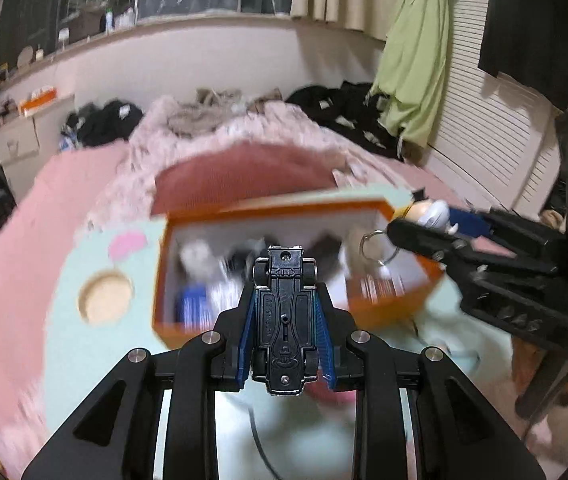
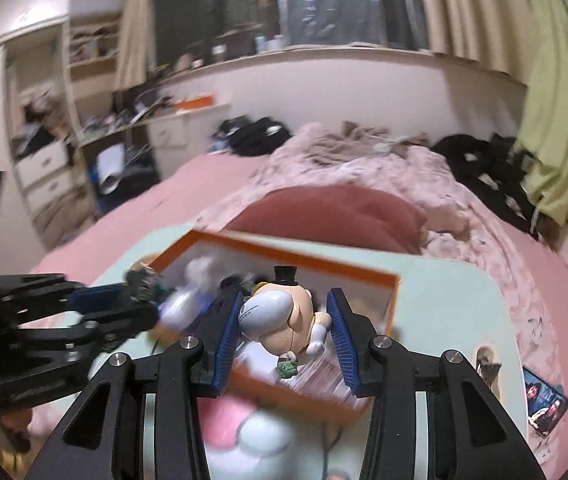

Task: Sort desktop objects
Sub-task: 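Drop the toy car into the orange box with the left gripper while the right drops the figurine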

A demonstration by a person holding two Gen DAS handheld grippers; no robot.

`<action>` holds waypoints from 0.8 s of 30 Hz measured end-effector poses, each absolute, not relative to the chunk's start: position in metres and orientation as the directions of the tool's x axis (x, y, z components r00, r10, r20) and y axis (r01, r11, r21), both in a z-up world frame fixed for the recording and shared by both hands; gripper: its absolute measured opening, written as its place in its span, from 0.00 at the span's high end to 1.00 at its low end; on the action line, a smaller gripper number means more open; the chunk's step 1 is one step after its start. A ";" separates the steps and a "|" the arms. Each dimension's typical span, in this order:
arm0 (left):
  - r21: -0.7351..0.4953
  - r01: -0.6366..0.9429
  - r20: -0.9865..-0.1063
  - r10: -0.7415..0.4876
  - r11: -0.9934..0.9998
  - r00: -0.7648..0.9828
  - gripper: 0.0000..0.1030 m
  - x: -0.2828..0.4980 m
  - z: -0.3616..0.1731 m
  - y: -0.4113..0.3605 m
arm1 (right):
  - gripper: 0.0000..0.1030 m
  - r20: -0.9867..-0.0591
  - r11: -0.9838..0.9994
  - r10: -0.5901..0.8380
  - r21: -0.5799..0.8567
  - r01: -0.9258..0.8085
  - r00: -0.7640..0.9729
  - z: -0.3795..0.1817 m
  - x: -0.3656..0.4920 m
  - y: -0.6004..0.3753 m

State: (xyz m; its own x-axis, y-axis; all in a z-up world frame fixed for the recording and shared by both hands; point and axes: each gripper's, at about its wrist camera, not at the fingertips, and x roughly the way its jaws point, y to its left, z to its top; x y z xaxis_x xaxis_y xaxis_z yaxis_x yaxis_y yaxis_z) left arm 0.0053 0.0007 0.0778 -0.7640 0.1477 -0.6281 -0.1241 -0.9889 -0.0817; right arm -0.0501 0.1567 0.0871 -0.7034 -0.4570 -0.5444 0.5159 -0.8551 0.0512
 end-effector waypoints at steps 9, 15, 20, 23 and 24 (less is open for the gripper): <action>-0.015 -0.009 -0.651 0.017 -1.000 -0.759 0.27 -0.038 0.023 -0.006 | 0.29 -0.613 -0.870 -0.362 -0.048 0.490 -0.703 0.045 -0.055 0.142; -0.050 -0.016 -0.661 0.045 -0.999 -0.749 0.23 -0.032 0.017 -0.013 | 0.29 -0.599 -0.863 -0.377 -0.049 0.503 -0.706 0.045 -0.050 0.145; -0.049 -0.018 -0.654 0.046 -0.999 -0.755 0.23 -0.030 0.017 -0.013 | 0.29 -0.596 -0.864 -0.378 -0.047 0.501 -0.708 0.042 -0.053 0.146; -0.055 -0.019 -0.662 0.051 -0.998 -0.748 0.23 -0.032 0.022 -0.012 | 0.29 -0.605 -0.868 -0.371 -0.044 0.495 -0.704 0.044 -0.052 0.147; -0.062 -0.014 -0.662 0.052 -0.998 -0.747 0.23 -0.032 0.025 -0.012 | 0.29 -0.611 -0.872 -0.366 -0.039 0.488 -0.702 0.044 -0.055 0.152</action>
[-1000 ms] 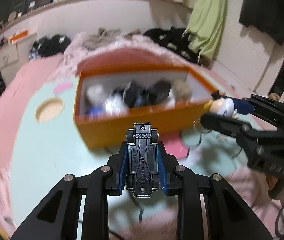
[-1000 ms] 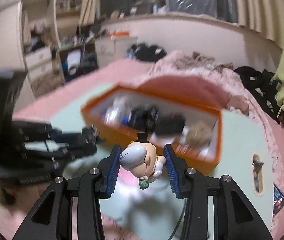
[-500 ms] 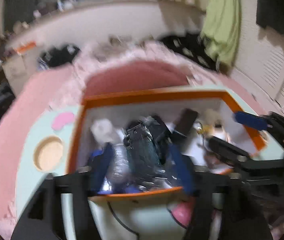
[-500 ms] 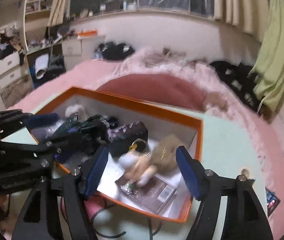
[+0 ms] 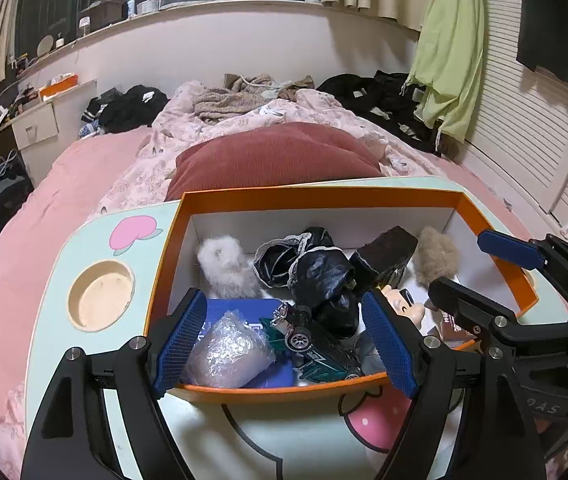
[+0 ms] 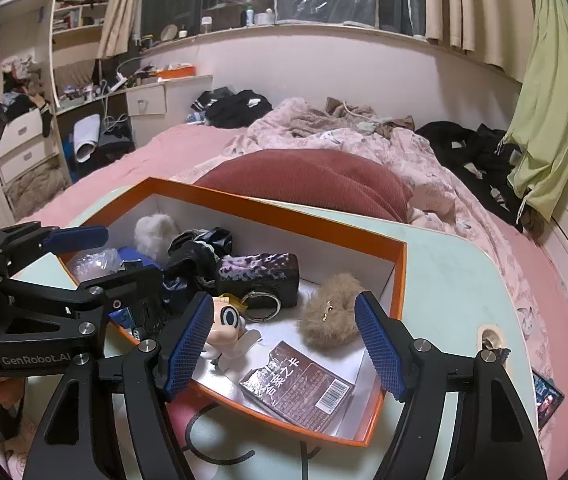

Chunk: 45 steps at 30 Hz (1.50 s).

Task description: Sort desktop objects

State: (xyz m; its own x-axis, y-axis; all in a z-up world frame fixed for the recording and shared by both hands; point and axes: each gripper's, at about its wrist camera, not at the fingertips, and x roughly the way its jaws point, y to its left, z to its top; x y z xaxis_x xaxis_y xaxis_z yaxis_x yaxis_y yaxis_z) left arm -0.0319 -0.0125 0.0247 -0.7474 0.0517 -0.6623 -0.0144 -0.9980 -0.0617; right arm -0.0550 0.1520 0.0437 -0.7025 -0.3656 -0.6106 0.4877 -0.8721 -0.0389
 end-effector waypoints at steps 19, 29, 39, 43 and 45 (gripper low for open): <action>-0.069 0.000 -0.842 0.058 -0.998 -0.536 0.20 0.006 -0.014 -0.003 | 0.21 -0.793 -0.933 -0.219 0.000 0.361 -0.568 0.001 -0.018 0.191; -0.025 -0.017 -0.852 0.030 -1.000 -0.523 0.00 0.009 -0.017 0.001 | 0.00 -0.798 -0.933 -0.202 -0.018 0.358 -0.568 -0.007 -0.017 0.198; -0.026 -0.028 -0.847 0.037 -0.999 -0.530 0.00 0.012 -0.021 0.001 | 0.00 -0.798 -0.933 -0.202 -0.019 0.359 -0.568 -0.005 -0.017 0.196; -0.027 -0.029 -0.847 0.038 -0.999 -0.530 0.00 0.012 -0.022 0.000 | 0.00 -0.798 -0.933 -0.202 -0.019 0.359 -0.568 -0.005 -0.017 0.195; -0.026 -0.032 -0.845 0.039 -0.999 -0.533 0.00 0.012 -0.023 0.001 | 0.00 -0.798 -0.933 -0.202 -0.020 0.359 -0.568 -0.005 -0.017 0.195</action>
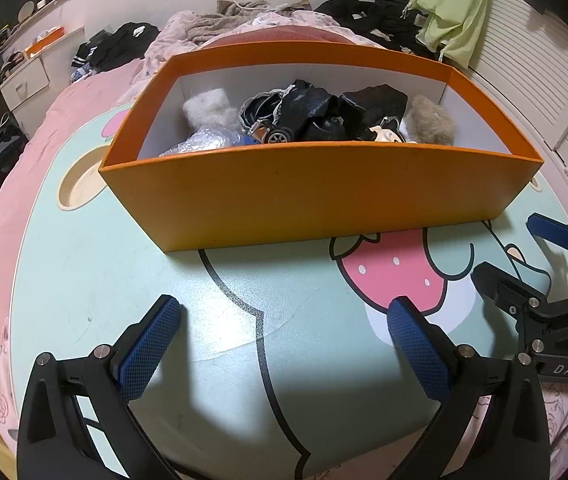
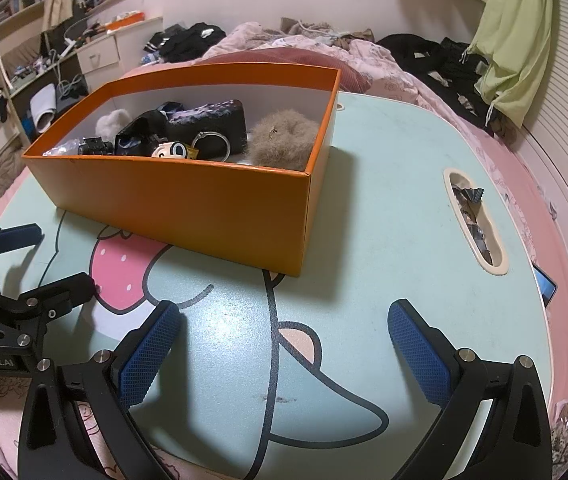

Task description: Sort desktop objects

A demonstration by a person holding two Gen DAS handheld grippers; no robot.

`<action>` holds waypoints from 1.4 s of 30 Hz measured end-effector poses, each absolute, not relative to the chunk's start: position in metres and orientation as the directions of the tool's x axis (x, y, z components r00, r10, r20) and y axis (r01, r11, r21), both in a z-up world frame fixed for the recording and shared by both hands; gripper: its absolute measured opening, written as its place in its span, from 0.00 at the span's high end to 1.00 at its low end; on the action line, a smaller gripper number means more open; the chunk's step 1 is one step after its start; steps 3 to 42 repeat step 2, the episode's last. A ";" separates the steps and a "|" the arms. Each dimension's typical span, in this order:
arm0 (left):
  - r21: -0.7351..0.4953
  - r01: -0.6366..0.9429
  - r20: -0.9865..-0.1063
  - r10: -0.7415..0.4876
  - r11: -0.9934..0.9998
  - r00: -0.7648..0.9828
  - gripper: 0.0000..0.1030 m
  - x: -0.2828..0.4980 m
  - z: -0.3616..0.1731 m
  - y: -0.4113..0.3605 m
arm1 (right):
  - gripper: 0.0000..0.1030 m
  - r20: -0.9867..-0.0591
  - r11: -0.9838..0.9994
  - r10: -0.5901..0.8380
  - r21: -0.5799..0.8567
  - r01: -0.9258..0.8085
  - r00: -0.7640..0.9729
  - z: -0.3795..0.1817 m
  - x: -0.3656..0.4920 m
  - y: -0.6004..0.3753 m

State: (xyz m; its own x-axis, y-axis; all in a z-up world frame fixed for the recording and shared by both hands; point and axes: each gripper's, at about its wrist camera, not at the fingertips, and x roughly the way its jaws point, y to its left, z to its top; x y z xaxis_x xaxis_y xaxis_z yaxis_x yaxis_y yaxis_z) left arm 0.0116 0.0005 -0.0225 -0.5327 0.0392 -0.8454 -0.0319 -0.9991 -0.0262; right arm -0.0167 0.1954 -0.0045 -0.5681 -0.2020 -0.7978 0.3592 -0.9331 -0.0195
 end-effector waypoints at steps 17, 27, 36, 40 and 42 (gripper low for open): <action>-0.027 -0.033 -0.845 0.040 -0.999 -0.533 0.00 0.011 -0.023 0.001 | 0.00 -0.798 -0.933 -0.202 -0.019 0.359 -0.568 -0.005 -0.017 0.195; -0.027 -0.033 -0.845 0.040 -0.999 -0.533 0.00 0.011 -0.023 0.001 | 0.00 -0.798 -0.933 -0.202 -0.019 0.359 -0.568 -0.005 -0.017 0.195; -0.027 -0.033 -0.845 0.040 -0.999 -0.533 0.00 0.011 -0.023 0.001 | 0.00 -0.798 -0.933 -0.202 -0.019 0.359 -0.568 -0.005 -0.017 0.195; -0.027 -0.033 -0.845 0.040 -0.999 -0.533 0.00 0.011 -0.023 0.001 | 0.00 -0.798 -0.933 -0.202 -0.019 0.359 -0.568 -0.005 -0.017 0.195; -0.027 -0.033 -0.845 0.040 -0.999 -0.533 0.00 0.011 -0.023 0.001 | 0.00 -0.798 -0.933 -0.202 -0.019 0.359 -0.568 -0.005 -0.017 0.195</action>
